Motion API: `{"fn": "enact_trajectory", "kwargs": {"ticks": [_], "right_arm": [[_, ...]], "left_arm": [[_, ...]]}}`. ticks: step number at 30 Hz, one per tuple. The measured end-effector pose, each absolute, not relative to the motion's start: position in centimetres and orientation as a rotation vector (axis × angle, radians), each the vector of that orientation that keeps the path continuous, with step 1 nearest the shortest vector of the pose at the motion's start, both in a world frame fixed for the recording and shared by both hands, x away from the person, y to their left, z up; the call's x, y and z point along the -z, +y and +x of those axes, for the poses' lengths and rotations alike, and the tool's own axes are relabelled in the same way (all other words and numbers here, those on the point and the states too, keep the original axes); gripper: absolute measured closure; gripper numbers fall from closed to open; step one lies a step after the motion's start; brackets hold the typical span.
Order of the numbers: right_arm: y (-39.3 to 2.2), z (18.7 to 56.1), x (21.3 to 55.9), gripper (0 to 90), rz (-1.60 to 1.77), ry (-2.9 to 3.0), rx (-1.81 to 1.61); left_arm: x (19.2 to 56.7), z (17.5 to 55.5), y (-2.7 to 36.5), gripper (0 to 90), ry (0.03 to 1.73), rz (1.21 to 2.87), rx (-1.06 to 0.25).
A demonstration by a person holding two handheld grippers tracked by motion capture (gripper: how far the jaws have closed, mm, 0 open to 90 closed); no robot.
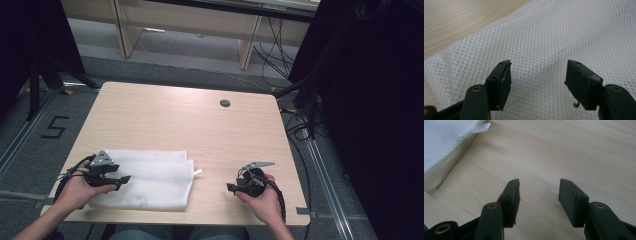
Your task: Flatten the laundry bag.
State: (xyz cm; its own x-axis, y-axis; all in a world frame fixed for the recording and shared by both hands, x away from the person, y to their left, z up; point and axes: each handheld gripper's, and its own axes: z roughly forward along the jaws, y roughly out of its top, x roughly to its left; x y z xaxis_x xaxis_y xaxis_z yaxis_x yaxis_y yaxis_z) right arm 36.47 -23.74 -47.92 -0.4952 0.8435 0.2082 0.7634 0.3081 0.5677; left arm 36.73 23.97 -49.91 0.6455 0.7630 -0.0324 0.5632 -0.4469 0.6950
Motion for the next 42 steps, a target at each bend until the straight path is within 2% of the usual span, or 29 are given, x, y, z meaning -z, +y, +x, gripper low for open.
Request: {"fn": "enact_trajectory", "kwargs": {"ticks": [11, 14, 16, 23, 31, 42], "right_arm": [[-23.7, 36.8, 47.9, 51.9, 1.535, 2.424, -0.962], [-22.9, 37.0, 47.3, 54.8, 1.485, 2.437, -0.956], [-22.3, 37.3, 46.6, 60.9, 1.411, 2.479, -0.929], [-19.3, 39.3, 44.9, 66.0, 1.280, 2.526, -0.930], [-15.7, 41.0, 43.8, 63.5, 1.253, 2.550, -0.996], [-10.1, 42.7, 44.6, 56.2, 1.136, 2.636, -0.967]], "left_arm": [[49.8, 36.3, 23.7, 36.9, 1.041, 2.112, -0.368], [49.5, 35.8, 23.5, 36.9, 1.019, 2.117, -0.360], [49.2, 35.6, 23.5, 37.8, 0.986, 2.172, -0.373], [49.3, 35.5, 23.0, 41.6, 0.999, 2.134, -0.330], [48.8, 34.2, 21.8, 43.7, 0.943, 2.141, -0.268], [49.0, 33.7, 20.6, 47.6, 0.858, 2.215, -0.214]]}}
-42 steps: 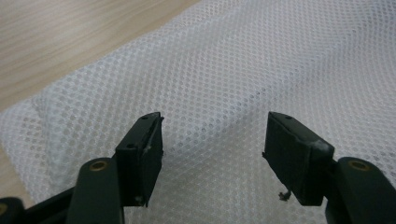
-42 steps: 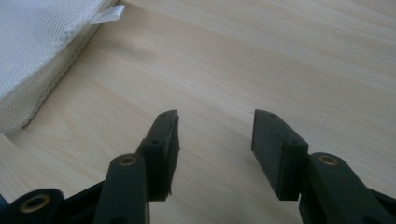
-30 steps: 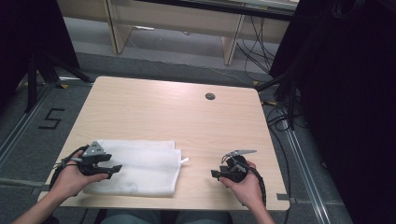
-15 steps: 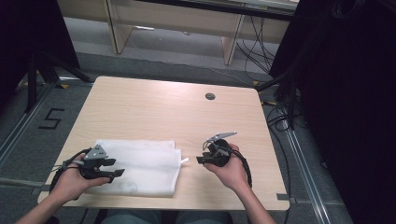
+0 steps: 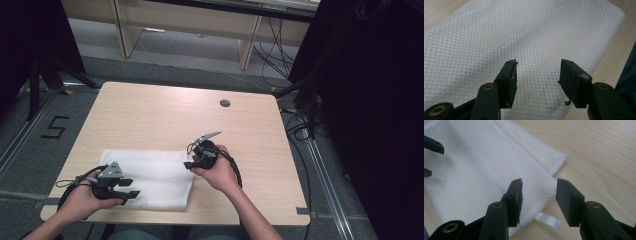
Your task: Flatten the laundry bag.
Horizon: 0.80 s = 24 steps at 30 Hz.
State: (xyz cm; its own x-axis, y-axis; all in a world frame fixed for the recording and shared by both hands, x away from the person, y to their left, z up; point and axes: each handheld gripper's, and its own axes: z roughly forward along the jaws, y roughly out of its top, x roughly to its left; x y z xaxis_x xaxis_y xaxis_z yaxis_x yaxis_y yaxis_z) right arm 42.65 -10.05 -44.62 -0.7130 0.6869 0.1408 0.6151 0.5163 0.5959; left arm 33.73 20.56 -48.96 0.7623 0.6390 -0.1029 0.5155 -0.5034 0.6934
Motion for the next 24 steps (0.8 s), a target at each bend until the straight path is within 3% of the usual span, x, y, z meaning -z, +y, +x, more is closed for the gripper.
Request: {"fn": "enact_trajectory", "kwargs": {"ticks": [7, 18, 20, 21, 22, 24], "right_arm": [[-8.4, 43.4, 44.9, 52.5, 1.135, 2.681, -0.942], [-7.2, 44.4, 45.6, 50.2, 1.109, 2.639, -0.951], [-7.4, 44.4, 45.8, 51.3, 1.100, 2.641, -0.956], [-7.4, 44.2, 46.0, 54.4, 1.124, 2.646, -0.950], [-7.4, 44.2, 46.0, 54.4, 1.124, 2.646, -0.950], [-7.4, 43.9, 46.2, 63.1, 1.102, 2.680, -0.926]], "left_arm": [[49.1, 33.5, 20.0, 47.6, 0.860, 2.227, -0.161], [49.1, 33.4, 19.6, 59.4, 0.849, 2.250, -0.134], [49.0, 33.3, 19.7, 64.1, 0.849, 2.259, -0.139], [49.0, 33.3, 19.7, 70.7, 0.850, 2.268, -0.147], [48.9, 33.3, 19.7, 70.7, 0.853, 2.274, -0.154], [48.7, 33.5, 20.1, 82.5, 0.874, 2.324, -0.206]]}}
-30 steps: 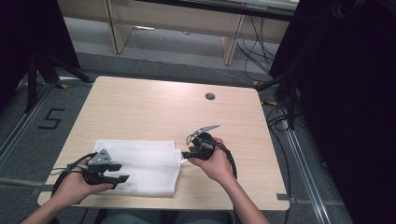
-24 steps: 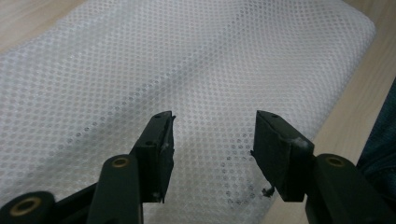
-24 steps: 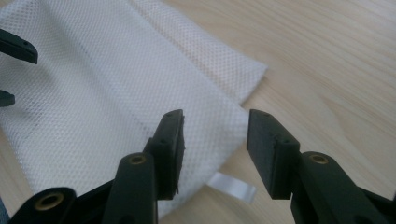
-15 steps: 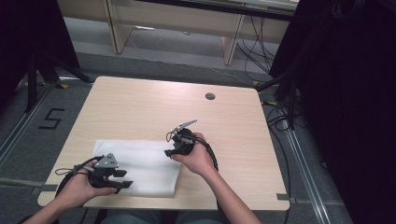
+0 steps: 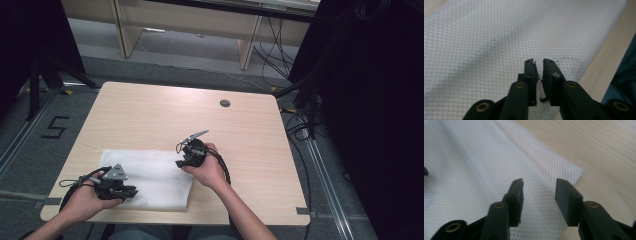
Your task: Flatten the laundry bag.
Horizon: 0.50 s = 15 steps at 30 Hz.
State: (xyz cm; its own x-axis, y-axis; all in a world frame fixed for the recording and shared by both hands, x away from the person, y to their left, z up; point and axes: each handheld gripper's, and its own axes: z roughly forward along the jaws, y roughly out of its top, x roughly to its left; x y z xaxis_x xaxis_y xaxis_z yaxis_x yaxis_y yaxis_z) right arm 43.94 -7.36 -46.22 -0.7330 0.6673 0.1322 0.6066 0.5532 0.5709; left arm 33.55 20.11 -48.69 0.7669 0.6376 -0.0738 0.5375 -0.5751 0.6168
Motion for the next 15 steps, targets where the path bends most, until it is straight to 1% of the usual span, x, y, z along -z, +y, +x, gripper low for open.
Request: {"fn": "enact_trajectory", "kwargs": {"ticks": [1, 2, 3, 4, 5, 6, 7, 8, 9, 10, 11, 15], "right_arm": [[-7.4, 43.9, 46.2, 63.1, 1.102, 2.680, -0.926], [-7.2, 43.9, 46.5, 68.5, 1.079, 2.696, -0.911], [-7.2, 43.9, 46.5, 68.5, 1.079, 2.696, -0.911], [-7.1, 43.7, 46.8, 76.1, 1.066, 2.710, -0.882], [-7.1, 43.7, 46.8, 76.1, 1.066, 2.710, -0.882], [-7.0, 43.5, 47.1, 82.4, 1.062, 2.725, -0.858], [-7.0, 43.4, 47.2, 85.1, 1.074, 2.736, -0.837], [-7.0, 43.4, 47.2, 85.1, 1.074, 2.736, -0.837], [-7.1, 43.3, 47.5, 87.5, 1.088, 2.752, -0.811], [-7.1, 43.3, 47.5, 87.5, 1.088, 2.752, -0.811], [-7.4, 43.4, 47.8, 89.6, 1.080, 2.759, -0.793], [-8.1, 43.4, 48.1, 90.0, 1.127, 2.756, -0.754]], "left_arm": [[48.7, 33.5, 20.1, 84.8, 0.874, 2.324, -0.206], [48.9, 33.6, 20.3, 86.4, 0.902, 2.343, -0.194], [48.9, 33.6, 20.3, 87.3, 0.902, 2.343, -0.194], [49.2, 33.8, 20.4, 87.5, 0.912, 2.354, -0.185], [49.2, 33.8, 20.4, 87.5, 0.912, 2.354, -0.185], [49.4, 33.9, 20.3, 87.5, 0.914, 2.375, -0.166], [49.4, 33.9, 20.3, 87.5, 0.914, 2.375, -0.166], [49.5, 34.0, 20.2, 87.5, 0.923, 2.385, -0.163], [49.5, 34.3, 20.0, 87.6, 0.901, 2.409, -0.161], [49.5, 34.3, 20.0, 87.8, 0.901, 2.409, -0.161], [49.6, 34.3, 19.9, 88.1, 0.914, 2.398, -0.158], [49.7, 34.8, 19.4, 88.5, 0.895, 2.407, -0.180]]}}
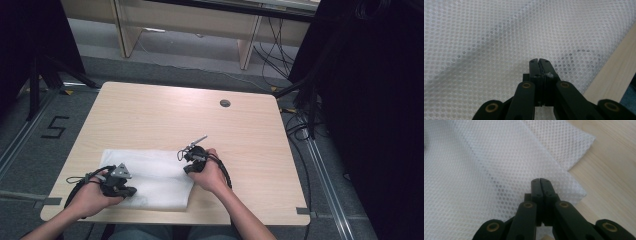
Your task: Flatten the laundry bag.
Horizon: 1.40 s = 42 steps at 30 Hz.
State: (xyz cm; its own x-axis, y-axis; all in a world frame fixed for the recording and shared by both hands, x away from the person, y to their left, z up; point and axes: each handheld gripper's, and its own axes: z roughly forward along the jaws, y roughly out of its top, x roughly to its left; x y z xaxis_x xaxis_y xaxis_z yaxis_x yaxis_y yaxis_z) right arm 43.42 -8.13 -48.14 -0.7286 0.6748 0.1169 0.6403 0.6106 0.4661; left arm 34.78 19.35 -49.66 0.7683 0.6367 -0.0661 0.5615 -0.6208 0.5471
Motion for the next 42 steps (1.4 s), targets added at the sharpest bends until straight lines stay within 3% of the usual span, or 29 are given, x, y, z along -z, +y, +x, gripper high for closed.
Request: {"fn": "enact_trajectory", "kwargs": {"ticks": [23, 42], "right_arm": [[-15.0, 44.7, 48.4, 90.0, 1.305, 2.642, -0.701], [-18.1, 45.9, 48.4, 88.3, 1.400, 2.507, -0.673]], "left_arm": [[49.4, 38.3, 12.7, 88.2, 0.734, 2.470, -0.178], [49.5, 40.4, 9.3, 87.8, 0.734, 2.446, -0.174]]}}
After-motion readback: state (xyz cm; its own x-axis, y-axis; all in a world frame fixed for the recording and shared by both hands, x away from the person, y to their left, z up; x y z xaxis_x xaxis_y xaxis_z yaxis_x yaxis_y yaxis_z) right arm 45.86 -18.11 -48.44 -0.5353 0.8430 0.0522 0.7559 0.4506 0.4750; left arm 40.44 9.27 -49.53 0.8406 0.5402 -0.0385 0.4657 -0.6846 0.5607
